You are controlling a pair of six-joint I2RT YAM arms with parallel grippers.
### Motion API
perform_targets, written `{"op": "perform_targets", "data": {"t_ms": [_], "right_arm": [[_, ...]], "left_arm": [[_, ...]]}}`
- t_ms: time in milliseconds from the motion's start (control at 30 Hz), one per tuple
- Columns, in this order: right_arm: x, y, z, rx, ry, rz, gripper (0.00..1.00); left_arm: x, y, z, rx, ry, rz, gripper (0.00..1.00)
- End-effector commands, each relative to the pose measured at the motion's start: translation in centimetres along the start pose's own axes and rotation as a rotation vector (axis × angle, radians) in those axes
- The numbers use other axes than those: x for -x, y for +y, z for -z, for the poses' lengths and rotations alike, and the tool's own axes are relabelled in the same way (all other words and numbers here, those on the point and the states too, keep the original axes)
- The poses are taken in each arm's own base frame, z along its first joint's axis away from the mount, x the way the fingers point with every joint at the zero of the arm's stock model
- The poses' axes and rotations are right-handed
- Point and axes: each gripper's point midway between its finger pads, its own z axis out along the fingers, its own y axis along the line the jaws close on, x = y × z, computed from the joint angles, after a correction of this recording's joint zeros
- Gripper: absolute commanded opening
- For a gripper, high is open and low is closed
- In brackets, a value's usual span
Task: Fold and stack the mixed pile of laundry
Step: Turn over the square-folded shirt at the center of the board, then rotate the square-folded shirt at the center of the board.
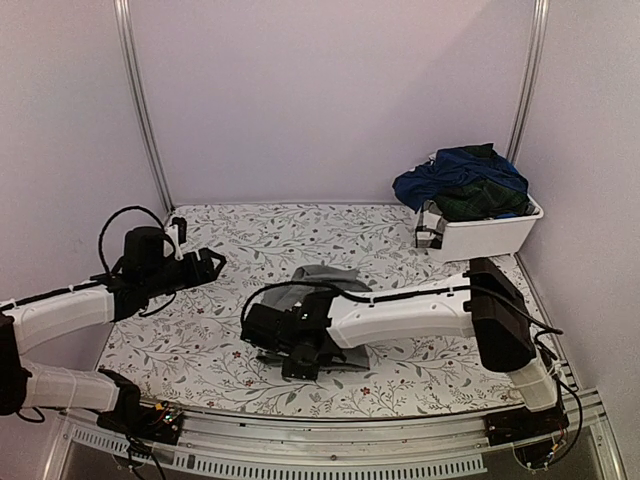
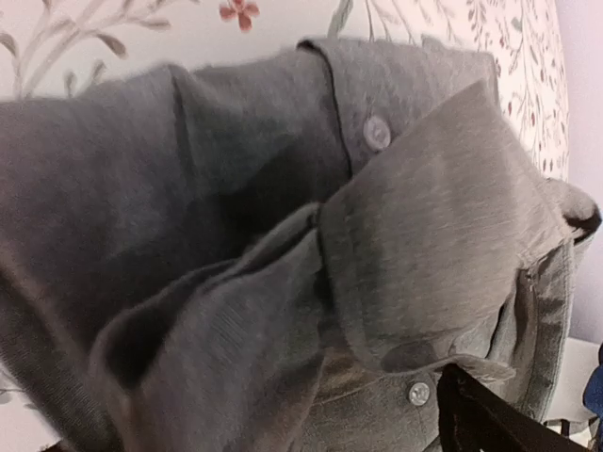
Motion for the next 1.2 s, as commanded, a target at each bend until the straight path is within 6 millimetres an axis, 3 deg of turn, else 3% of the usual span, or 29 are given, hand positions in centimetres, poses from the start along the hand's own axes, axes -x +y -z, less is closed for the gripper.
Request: {"op": "perform_targets", "data": {"t_ms": [0, 67, 100, 200, 300, 367, 467, 533, 667, 800, 933, 1033, 1167], "right_arm": [[5.3, -4.4, 8.9, 0.127, -0.346, -0.225, 0.99], [5.5, -6.5, 11.1, 0.212, -0.449, -0.297, 0.99], [5.1, -8.6, 12.2, 0.235, -0.499, -0.354, 0.99], [1.9, -13.3, 11.4, 0.3, -0.542, -0.512, 0.99], [-2.9, -17.1, 7.2, 0.299, -0.473, -0.677, 0.96], [-5.2, -17.9, 4.6, 0.35, -0.439, -0.757, 0.92], [-6.0, -16.9, 2.5, 0.457, -0.453, -0.79, 0.84], [-5.1, -15.6, 2.5, 0.545, -0.486, -0.766, 0.78], [-3.5, -11.9, 0.4, 0.711, -0.477, -0.711, 0.65], [-1.6, -8.5, -1.4, 0.793, -0.439, -0.646, 0.62], [0.6, -6.1, -2.8, 0.864, -0.418, -0.606, 0.47], [0.3, -3.9, -4.3, 0.908, -0.373, -0.614, 0.46], [-2.4, -1.4, -5.9, 0.914, -0.272, -0.665, 0.46]], "left_arm": [[-2.1, -0.9, -0.3, -0.062, 0.077, 0.017, 0.83], [-3.5, -1.3, -0.4, -0.074, 0.114, 0.016, 0.81], [-4.2, -1.5, -0.5, -0.079, 0.134, 0.017, 0.79], [-6.6, -1.9, -0.9, -0.094, 0.201, 0.029, 0.75], [-8.6, -2.5, -1.3, -0.108, 0.255, 0.033, 0.72], [-9.7, -2.7, -1.7, -0.111, 0.283, 0.031, 0.72], [-10.6, -2.8, -2.5, -0.121, 0.316, 0.048, 0.71], [-11.1, -2.5, -3.0, -0.113, 0.332, 0.066, 0.7], [-12.0, -2.2, -3.8, -0.097, 0.359, 0.099, 0.68], [-12.5, -2.3, -4.1, -0.117, 0.367, 0.122, 0.68], [-12.4, -2.7, -5.0, -0.144, 0.371, 0.101, 0.64], [-12.7, -3.2, -6.3, -0.194, 0.395, 0.107, 0.57], [-13.7, -4.8, -8.6, -0.283, 0.456, 0.121, 0.47]]}}
